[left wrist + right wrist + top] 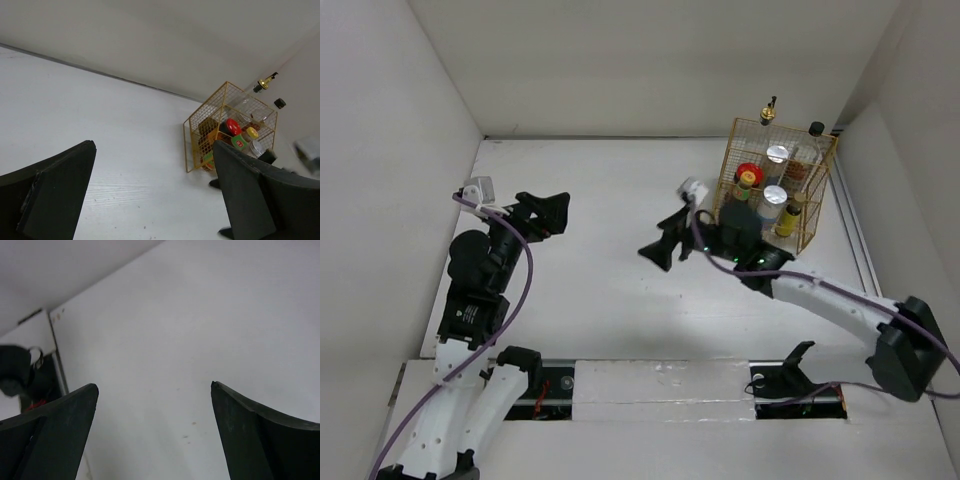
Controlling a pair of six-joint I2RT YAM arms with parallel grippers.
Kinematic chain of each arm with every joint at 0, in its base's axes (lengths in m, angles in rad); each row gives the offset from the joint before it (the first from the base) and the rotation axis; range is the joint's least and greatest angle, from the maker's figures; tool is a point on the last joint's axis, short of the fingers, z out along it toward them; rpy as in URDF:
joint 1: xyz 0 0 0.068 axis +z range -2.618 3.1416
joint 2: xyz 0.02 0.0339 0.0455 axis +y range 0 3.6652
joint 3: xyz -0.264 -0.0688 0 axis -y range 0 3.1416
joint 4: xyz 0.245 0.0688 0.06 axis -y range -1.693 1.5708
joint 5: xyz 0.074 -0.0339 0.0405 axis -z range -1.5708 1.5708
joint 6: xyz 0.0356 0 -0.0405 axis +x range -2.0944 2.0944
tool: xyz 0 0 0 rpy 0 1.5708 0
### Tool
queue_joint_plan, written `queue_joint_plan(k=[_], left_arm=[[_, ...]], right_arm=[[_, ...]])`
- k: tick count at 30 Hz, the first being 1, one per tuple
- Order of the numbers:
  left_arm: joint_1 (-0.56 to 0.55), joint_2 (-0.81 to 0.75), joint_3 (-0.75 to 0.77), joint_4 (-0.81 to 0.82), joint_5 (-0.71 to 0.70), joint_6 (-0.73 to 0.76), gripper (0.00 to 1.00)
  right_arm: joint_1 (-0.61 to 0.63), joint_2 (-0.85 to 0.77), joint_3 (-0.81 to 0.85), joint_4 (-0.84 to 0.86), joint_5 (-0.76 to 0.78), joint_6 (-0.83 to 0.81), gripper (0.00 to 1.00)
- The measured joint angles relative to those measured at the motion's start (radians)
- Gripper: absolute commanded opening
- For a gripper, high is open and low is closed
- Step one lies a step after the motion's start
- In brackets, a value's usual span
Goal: Organize the condiment bottles
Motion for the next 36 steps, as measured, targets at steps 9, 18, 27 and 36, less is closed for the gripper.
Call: queue_joint_plan(k=[9,18,27,36], left_arm=[[0.000,-0.069,0.000,-0.001,-0.018,0.001,0.99],[0.000,-0.114,0.002,-0.003,-0.027,0.006,0.99],[0.000,-0.100,0.005,-0.010,-0.041,0.022,0.99],[0.000,-0.081,0.006,-0.011,-0.046,0.023,0.98]], right_arm=[[0.336,0.205,0.041,0.000,0.094,-0.072,1.00],[0.417,0.381,0.085,0.101,0.179,-0.067,1.00],[0.434,0.452,0.087,0.169,0.174,-0.048,1.00],[0.434,0.524,0.104,0.174,0.171,-0.048,1.00]])
